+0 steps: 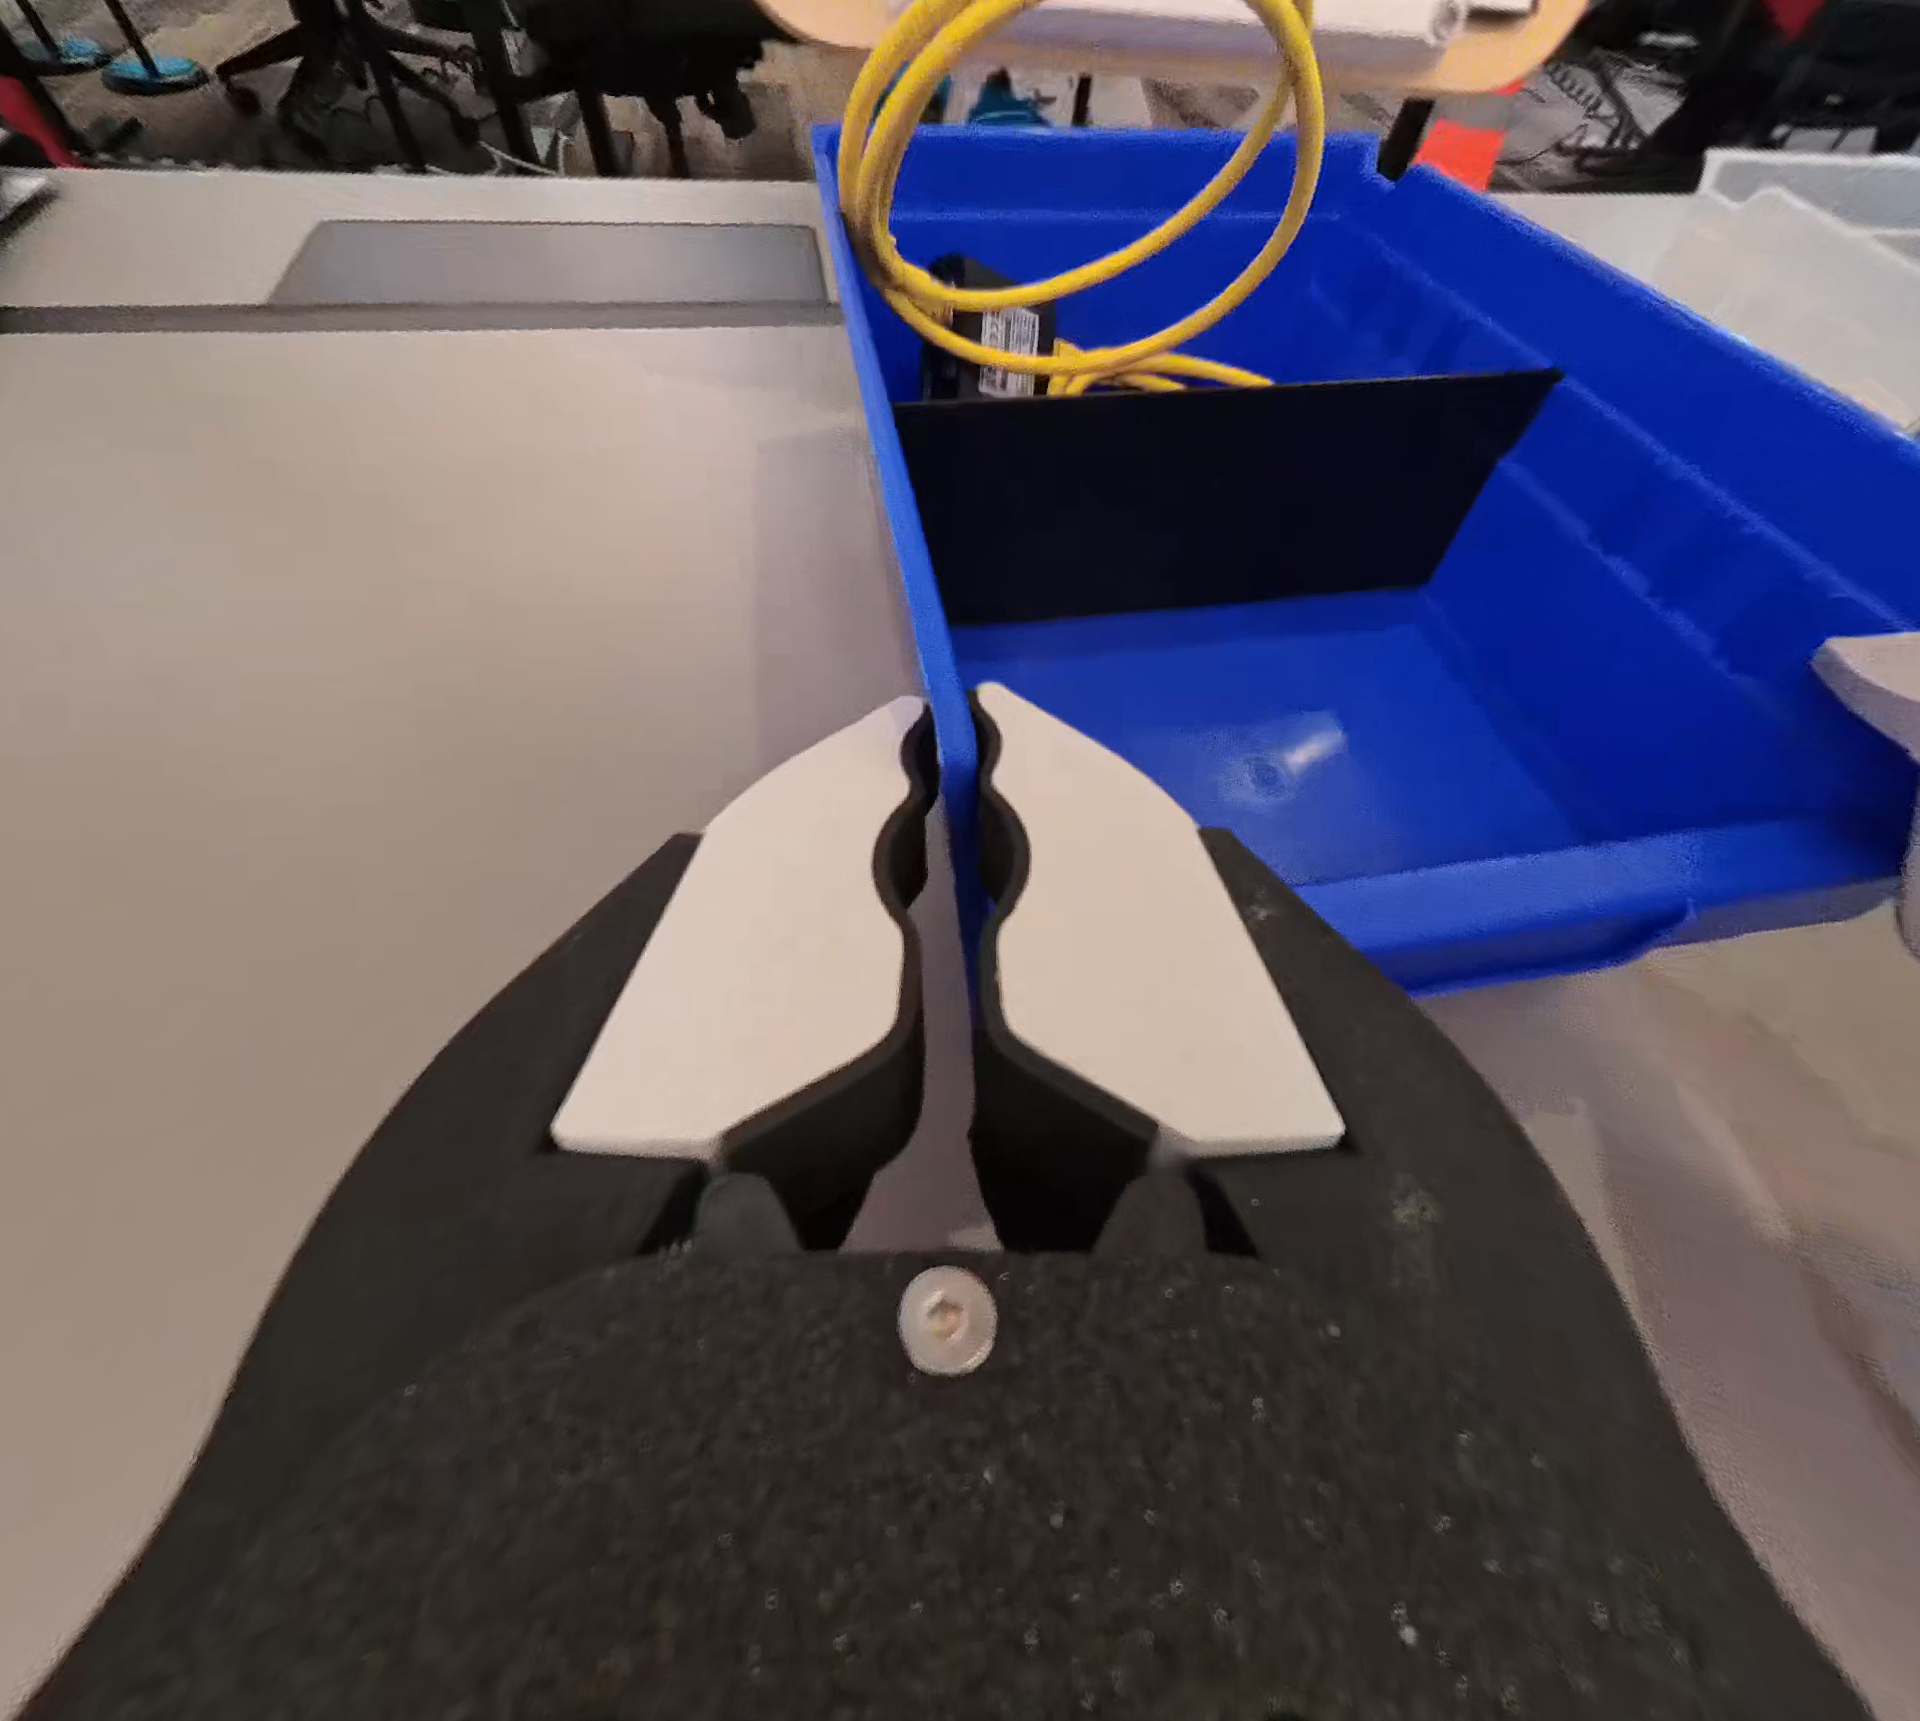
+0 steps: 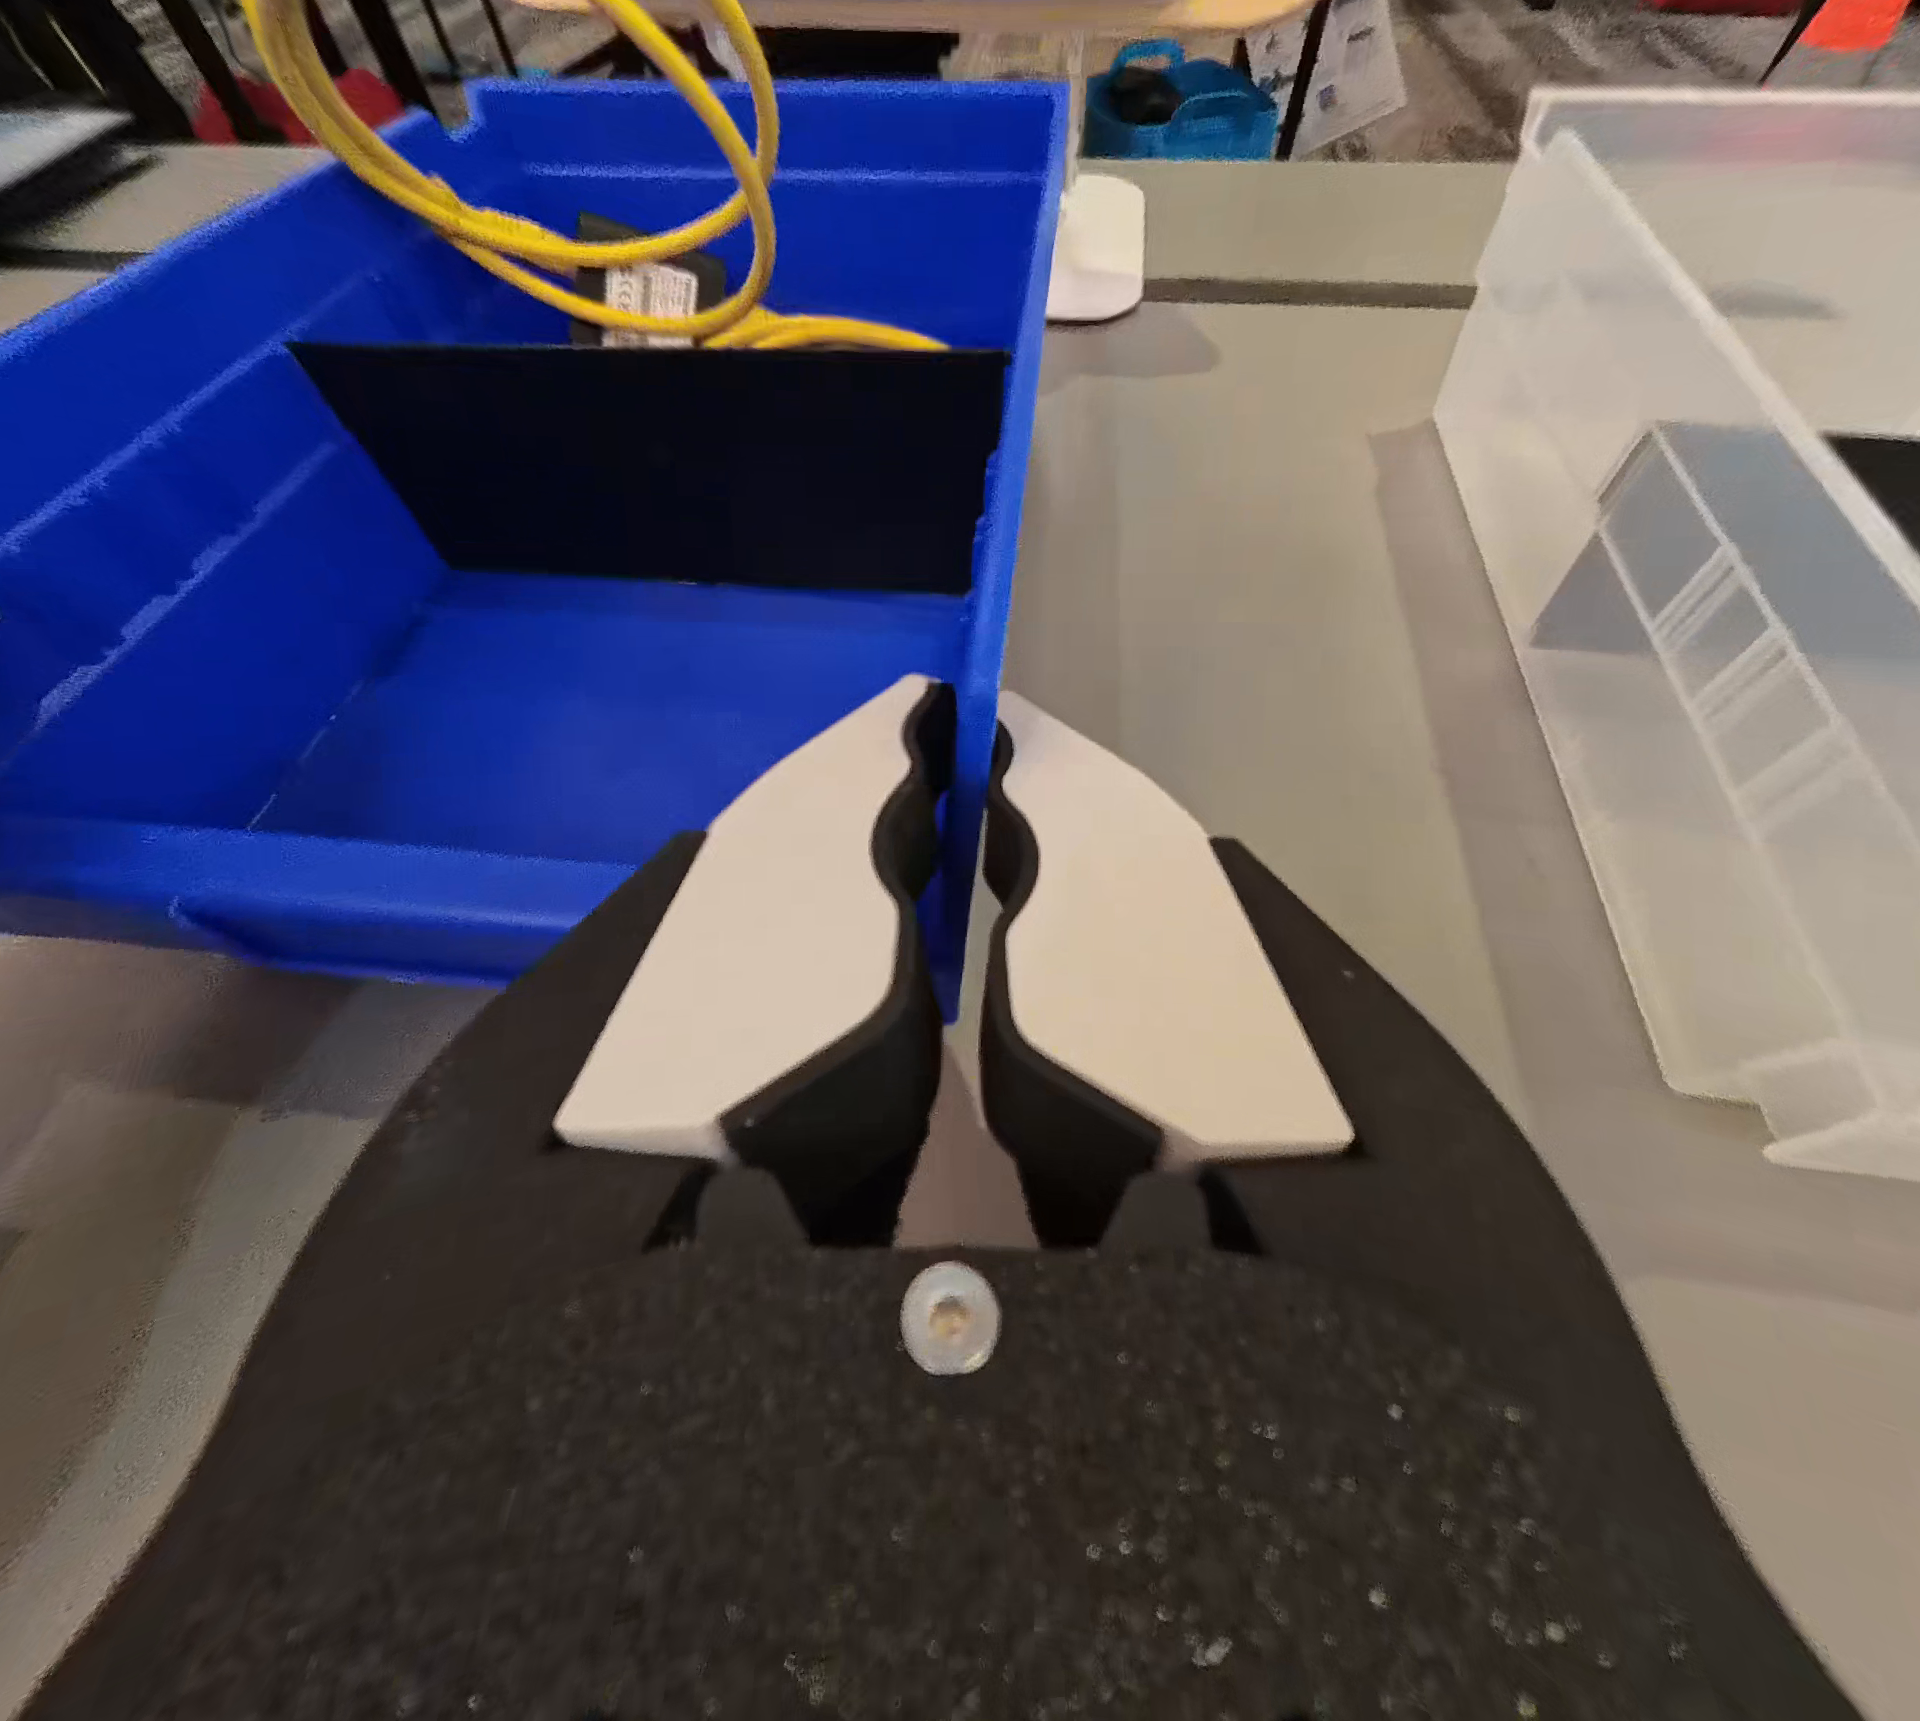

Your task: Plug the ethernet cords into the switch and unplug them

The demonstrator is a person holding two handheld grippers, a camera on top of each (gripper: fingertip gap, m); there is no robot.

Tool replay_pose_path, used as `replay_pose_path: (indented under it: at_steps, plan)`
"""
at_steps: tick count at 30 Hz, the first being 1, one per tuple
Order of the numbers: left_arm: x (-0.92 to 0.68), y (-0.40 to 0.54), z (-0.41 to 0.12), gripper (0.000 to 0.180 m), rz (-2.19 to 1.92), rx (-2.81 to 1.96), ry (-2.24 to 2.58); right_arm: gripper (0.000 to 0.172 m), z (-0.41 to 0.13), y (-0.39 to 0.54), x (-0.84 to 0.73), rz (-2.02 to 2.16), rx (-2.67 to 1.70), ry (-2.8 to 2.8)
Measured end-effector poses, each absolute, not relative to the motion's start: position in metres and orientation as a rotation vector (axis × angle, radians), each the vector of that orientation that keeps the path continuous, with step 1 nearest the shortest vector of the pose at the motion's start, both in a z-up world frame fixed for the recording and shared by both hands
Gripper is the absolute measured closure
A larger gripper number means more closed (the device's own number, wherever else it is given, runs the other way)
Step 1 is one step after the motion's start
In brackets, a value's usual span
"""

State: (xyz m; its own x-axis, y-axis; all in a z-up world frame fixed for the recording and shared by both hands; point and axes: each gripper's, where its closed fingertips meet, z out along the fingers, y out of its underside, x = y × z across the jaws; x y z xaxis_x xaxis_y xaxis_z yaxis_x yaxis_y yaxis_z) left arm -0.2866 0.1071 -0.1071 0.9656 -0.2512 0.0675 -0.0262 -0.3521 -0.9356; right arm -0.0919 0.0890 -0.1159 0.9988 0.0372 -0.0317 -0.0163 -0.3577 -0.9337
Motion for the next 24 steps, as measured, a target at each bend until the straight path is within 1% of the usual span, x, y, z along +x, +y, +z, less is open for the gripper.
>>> replay_pose_path:
  at_steps: [6, 9, 16, 24]
  plan:
    - [-0.366, 0.103, -0.077, 0.177, -0.187, -1.861, 0.099, 0.168, -0.08, 0.099, -0.167, 0.145, -1.879, -0.093]
    - [-0.418, 0.099, -0.066, 0.177, -0.14, -1.843, 0.054, 0.168, -0.072, 0.108, -0.219, 0.208, -1.873, -0.136]
    - [-0.513, 0.099, -0.077, 0.178, -0.089, -1.857, -0.043, 0.169, -0.095, 0.125, -0.32, 0.287, -1.93, -0.166]
    - [-0.55, 0.118, -0.119, 0.177, -0.15, -1.934, -0.043, 0.164, -0.131, 0.116, -0.359, 0.296, -1.954, -0.221]
